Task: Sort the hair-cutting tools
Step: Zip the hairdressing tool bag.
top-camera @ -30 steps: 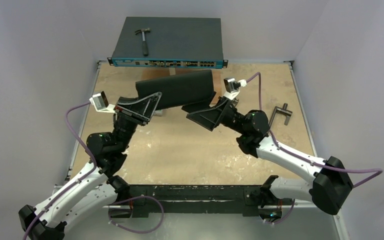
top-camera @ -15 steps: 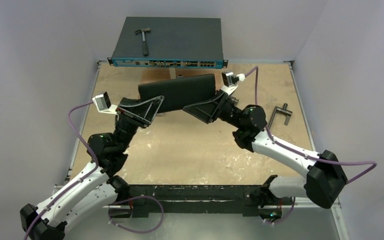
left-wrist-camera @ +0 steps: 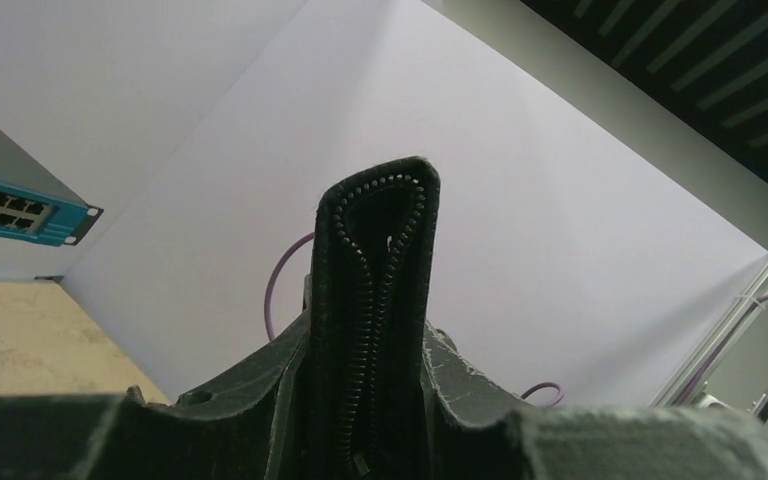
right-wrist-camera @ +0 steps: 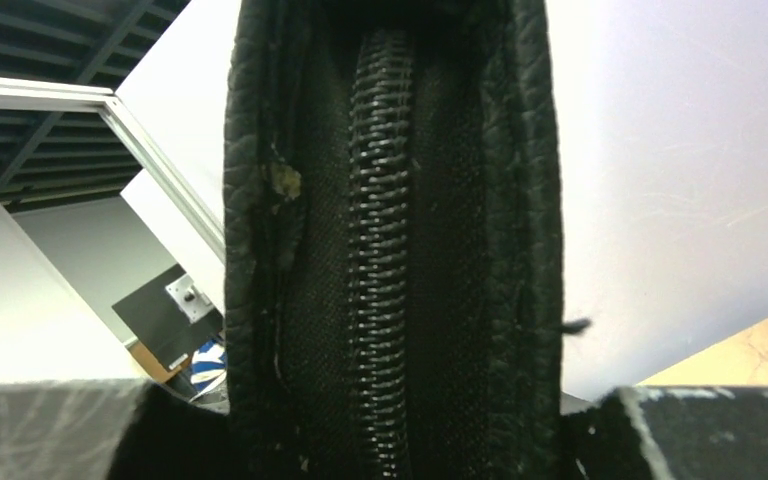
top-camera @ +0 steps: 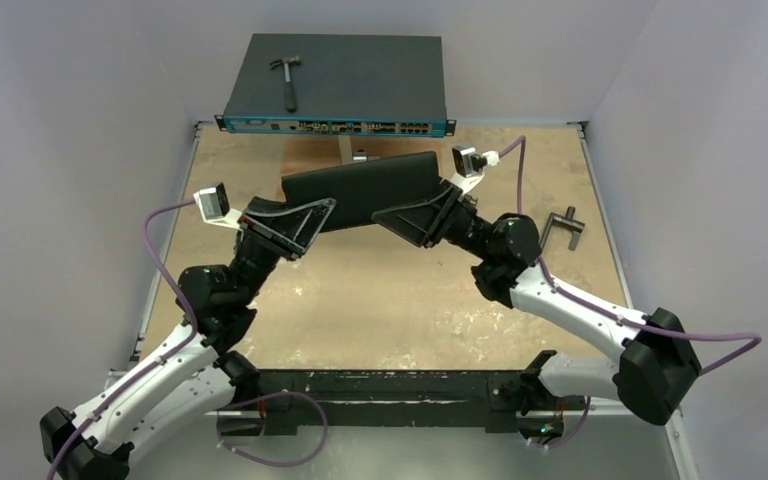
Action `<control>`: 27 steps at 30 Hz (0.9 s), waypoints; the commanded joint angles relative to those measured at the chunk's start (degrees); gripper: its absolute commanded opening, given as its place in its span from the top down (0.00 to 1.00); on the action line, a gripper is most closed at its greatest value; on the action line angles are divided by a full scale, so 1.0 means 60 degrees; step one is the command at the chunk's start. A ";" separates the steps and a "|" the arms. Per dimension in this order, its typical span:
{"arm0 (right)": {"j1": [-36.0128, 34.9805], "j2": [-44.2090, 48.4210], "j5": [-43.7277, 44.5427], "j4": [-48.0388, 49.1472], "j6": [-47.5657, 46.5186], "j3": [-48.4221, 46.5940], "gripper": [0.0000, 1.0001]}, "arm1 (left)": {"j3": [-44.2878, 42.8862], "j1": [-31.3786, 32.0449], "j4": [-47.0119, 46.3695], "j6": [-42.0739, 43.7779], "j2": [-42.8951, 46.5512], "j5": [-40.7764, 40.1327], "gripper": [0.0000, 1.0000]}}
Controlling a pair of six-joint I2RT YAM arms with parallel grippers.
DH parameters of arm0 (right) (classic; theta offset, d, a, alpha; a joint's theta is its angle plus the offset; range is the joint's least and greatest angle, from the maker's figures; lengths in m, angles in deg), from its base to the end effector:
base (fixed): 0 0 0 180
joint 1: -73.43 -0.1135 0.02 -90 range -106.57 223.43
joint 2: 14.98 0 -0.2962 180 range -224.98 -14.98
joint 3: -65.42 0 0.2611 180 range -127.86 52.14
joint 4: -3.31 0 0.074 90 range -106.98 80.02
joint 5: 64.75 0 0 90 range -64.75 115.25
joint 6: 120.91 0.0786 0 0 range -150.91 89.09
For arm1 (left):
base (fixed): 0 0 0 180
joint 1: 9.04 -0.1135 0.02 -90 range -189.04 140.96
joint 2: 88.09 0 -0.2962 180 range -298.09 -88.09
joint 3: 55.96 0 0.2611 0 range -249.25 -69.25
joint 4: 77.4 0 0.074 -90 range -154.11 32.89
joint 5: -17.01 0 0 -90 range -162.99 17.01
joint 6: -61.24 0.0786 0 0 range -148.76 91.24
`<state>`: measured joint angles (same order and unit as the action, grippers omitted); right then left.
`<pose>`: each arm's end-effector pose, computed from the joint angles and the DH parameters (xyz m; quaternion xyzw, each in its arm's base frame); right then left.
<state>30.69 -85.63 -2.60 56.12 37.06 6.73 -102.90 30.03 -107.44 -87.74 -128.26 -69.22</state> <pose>0.1850 0.2210 0.4327 -0.1254 0.4417 0.7831 0.4195 0.1326 -0.1143 0.4267 -0.0484 0.4458 -0.6844 0.5749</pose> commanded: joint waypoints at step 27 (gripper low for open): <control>0.0411 0.1997 0.0802 -0.1224 -0.0668 -0.0327 1.00 | -0.0423 0.1030 0.4964 0.2958 0.2136 -0.1747 0.17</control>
<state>31.89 -81.21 1.62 49.94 34.50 6.82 -101.70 35.74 -96.21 -78.74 -122.03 -72.67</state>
